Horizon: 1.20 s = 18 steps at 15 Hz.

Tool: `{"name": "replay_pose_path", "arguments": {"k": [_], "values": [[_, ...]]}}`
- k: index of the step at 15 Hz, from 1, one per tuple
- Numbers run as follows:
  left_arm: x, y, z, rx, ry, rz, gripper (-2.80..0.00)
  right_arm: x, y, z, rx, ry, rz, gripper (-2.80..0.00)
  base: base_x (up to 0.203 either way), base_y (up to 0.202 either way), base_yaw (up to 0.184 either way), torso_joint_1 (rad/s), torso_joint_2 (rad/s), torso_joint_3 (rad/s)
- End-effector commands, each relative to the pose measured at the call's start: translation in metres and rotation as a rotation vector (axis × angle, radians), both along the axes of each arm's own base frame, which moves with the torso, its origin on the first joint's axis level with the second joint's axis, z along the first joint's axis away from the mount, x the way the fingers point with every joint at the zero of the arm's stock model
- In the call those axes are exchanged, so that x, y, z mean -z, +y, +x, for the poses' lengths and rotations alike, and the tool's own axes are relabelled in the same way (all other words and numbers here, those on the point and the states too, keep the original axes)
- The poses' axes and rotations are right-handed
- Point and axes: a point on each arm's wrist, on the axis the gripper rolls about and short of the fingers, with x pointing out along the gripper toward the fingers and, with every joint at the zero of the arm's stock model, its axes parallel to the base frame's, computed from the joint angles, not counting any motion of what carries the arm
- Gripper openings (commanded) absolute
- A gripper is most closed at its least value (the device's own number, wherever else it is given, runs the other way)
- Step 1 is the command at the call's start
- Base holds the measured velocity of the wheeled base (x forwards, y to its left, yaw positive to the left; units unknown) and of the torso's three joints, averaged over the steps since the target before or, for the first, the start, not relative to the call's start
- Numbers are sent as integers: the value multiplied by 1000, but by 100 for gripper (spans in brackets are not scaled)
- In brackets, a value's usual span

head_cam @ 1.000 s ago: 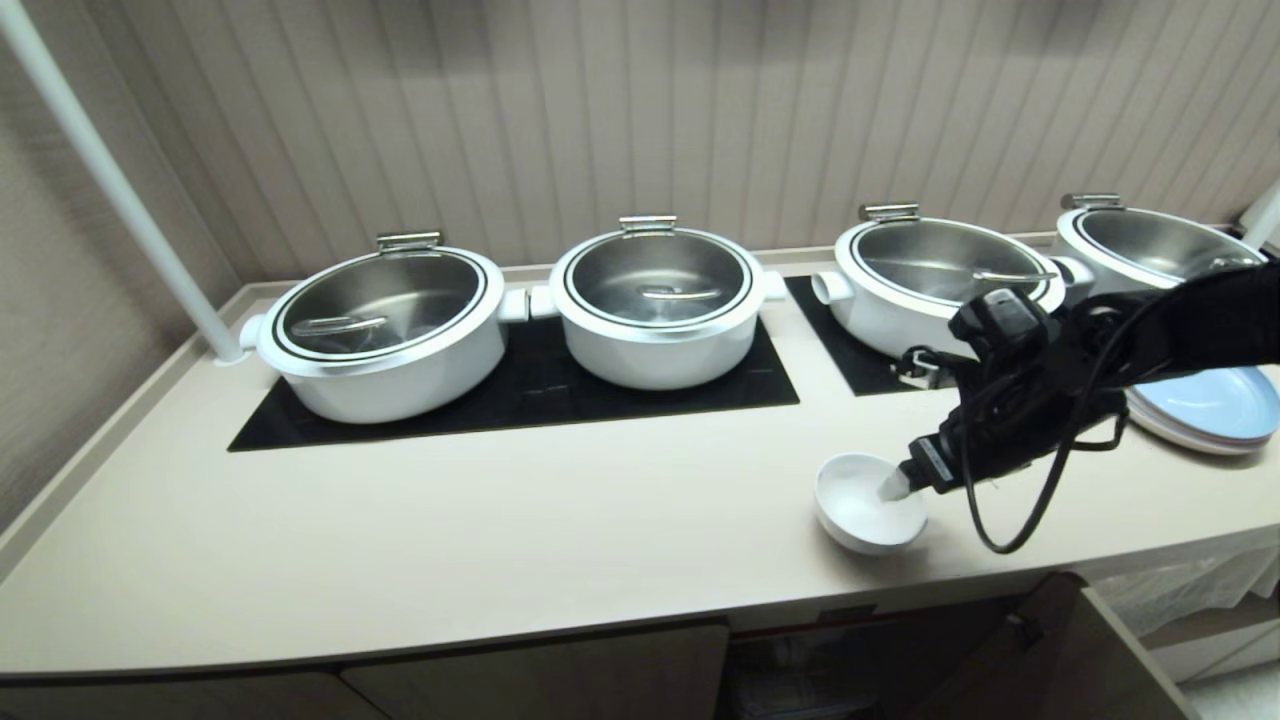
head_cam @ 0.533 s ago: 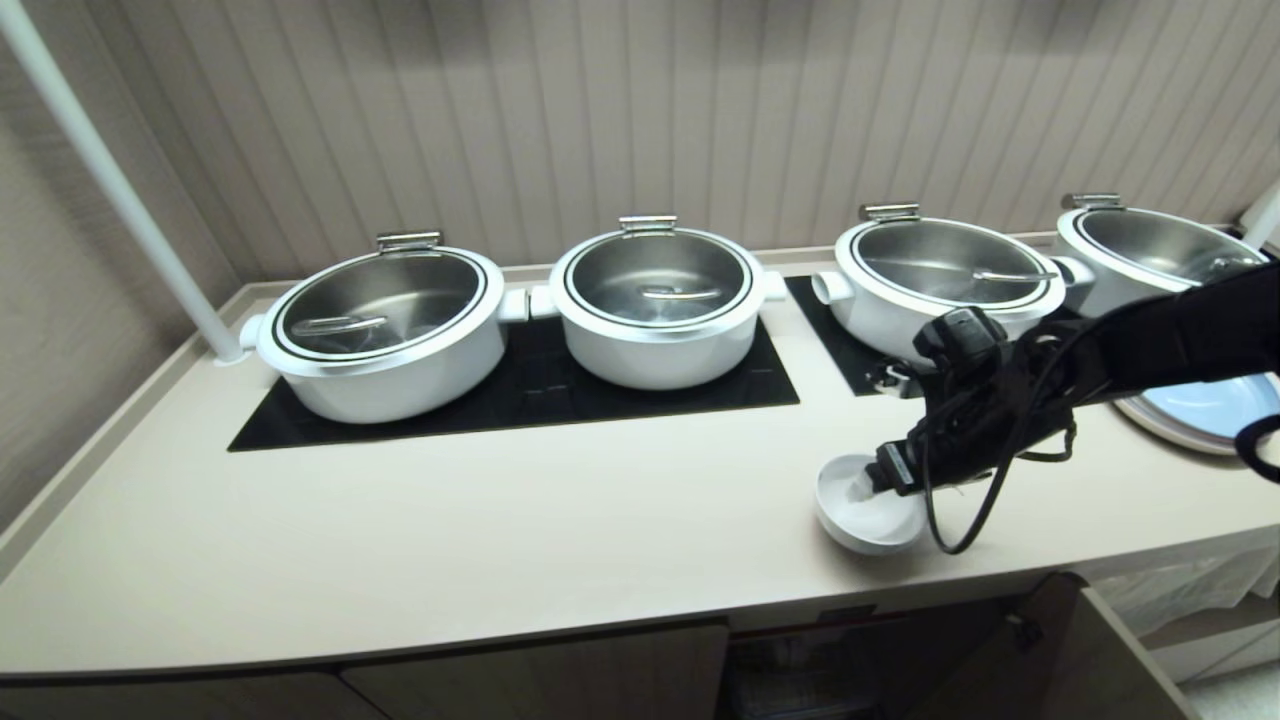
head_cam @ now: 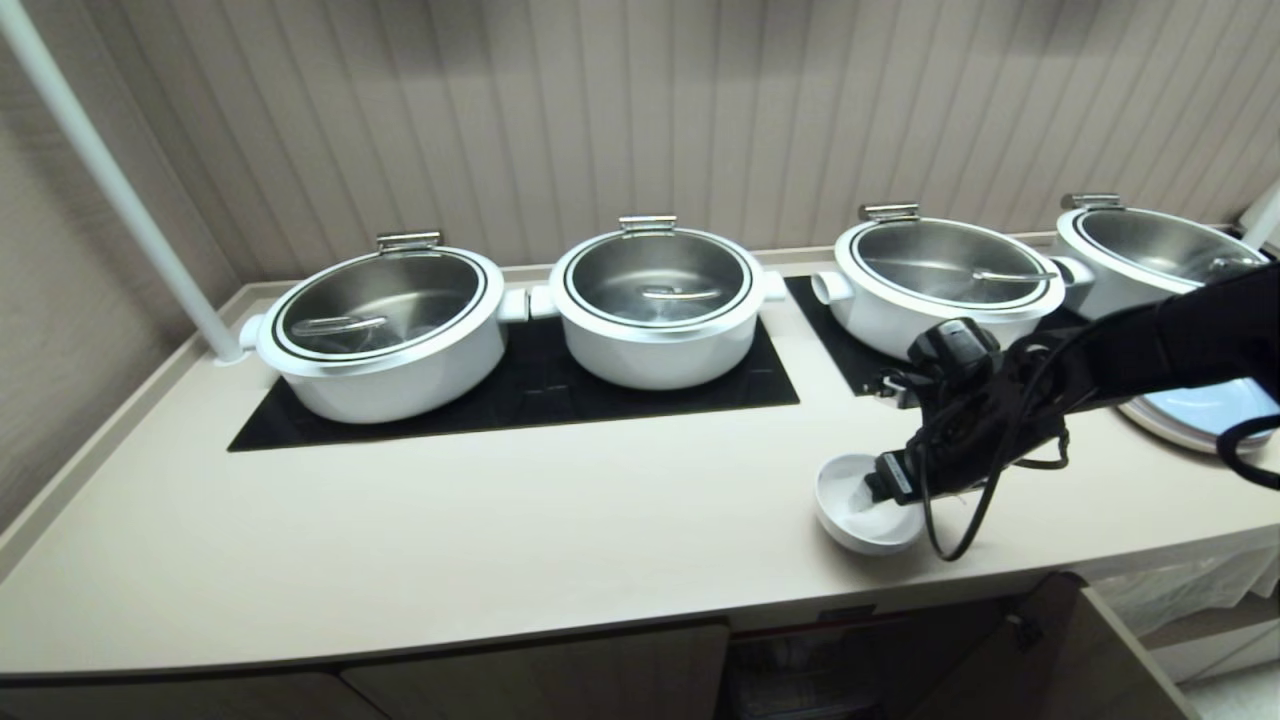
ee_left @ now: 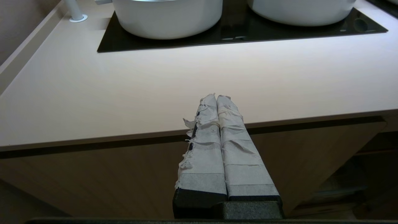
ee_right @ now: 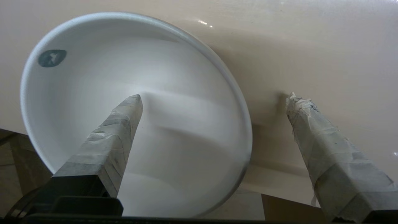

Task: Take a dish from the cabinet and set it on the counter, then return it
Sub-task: Pick up the bowl from the table

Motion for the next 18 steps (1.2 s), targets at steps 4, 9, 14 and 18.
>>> {"name": "replay_pose_path", "arguments": {"k": [4, 9, 14, 18], "values": [[0, 0, 0, 0, 0, 0, -280, 4, -3, 2, 15, 6, -20, 0, 0, 0, 0, 0, 0, 0], [0, 0, 0, 0, -1, 0, -280, 10, -1, 8, 32, -16, -8, 0, 0, 0, 0, 0, 0, 0], [0, 0, 0, 0, 0, 0, -280, 14, 0, 11, 43, -16, 1, 0, 0, 0, 0, 0, 0, 0], [0, 0, 0, 0, 0, 0, -280, 13, 0, 13, 44, -25, 3, -280, 0, 0, 0, 0, 0, 0]]}}
